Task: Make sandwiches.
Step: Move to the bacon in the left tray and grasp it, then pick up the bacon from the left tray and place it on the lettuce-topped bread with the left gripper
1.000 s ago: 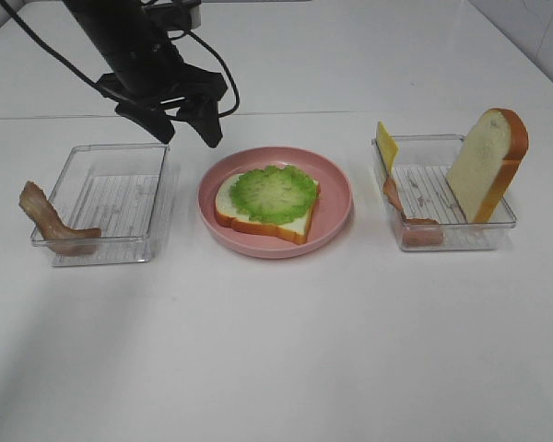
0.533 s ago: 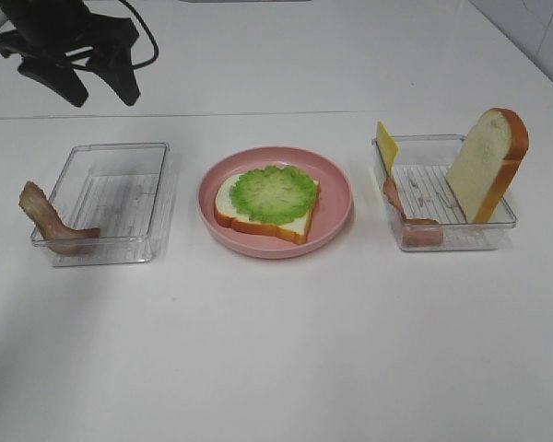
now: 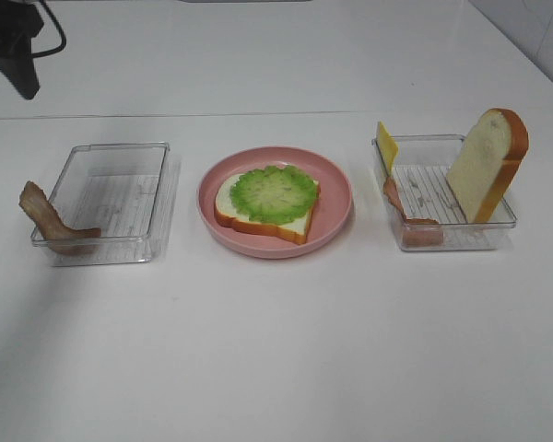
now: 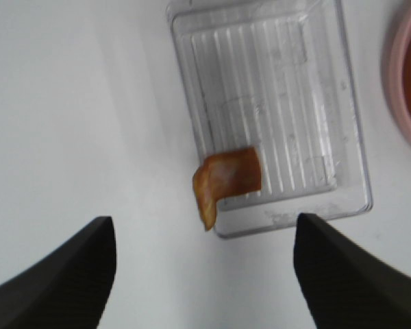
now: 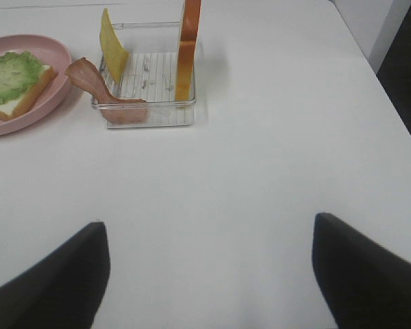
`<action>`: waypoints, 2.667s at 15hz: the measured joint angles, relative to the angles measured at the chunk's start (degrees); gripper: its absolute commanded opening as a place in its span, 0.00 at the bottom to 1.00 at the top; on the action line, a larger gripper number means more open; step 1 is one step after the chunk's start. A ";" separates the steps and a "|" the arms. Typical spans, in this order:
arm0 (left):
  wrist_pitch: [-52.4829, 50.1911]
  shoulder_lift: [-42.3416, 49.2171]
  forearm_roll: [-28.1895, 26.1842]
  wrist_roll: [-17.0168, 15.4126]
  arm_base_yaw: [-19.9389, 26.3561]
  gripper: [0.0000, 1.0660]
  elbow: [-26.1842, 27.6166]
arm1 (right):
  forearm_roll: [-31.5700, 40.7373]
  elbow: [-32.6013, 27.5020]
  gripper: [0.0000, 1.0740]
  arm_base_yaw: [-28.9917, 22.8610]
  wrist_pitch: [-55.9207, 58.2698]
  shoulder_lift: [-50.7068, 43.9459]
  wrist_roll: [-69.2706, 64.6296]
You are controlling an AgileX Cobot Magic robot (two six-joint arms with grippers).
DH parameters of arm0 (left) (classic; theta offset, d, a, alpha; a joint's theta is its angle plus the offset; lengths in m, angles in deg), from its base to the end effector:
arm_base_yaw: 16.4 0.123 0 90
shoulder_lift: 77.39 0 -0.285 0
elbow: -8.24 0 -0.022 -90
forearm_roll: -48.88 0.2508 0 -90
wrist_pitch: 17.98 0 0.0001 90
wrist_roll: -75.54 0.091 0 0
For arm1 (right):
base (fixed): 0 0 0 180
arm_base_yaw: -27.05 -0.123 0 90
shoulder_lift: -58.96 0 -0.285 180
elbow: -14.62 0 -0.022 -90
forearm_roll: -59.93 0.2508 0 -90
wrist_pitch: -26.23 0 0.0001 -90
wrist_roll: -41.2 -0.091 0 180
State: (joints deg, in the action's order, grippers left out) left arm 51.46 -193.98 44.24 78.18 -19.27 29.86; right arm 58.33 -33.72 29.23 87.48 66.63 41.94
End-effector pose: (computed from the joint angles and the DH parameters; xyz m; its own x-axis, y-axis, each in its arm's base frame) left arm 0.4029 -0.0271 0.2906 -0.9603 0.0657 -0.2710 0.0872 0.9939 -0.0682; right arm -0.0061 -0.0020 0.2777 -0.4590 -0.0089 -0.8884 0.0477 0.9983 -0.0346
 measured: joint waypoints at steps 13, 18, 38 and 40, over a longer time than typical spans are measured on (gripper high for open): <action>-12.89 -1.72 -2.81 -7.79 1.03 0.50 -17.65 | 0.00 0.00 0.73 0.00 0.00 0.00 0.00; -14.90 -4.87 -2.86 -7.79 1.03 0.49 -17.65 | 0.00 0.00 0.73 0.00 0.00 0.00 0.00; -18.39 -7.10 -3.61 -5.96 1.03 0.00 -17.65 | 0.00 0.00 0.73 0.00 0.00 0.00 0.00; -18.62 -6.76 -7.05 -3.55 1.03 0.00 -17.36 | 0.00 0.00 0.73 0.00 0.00 0.00 0.00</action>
State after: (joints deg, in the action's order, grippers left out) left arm 32.84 -200.75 37.19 74.62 -18.24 12.50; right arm 58.33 -33.72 29.23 87.48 66.63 41.94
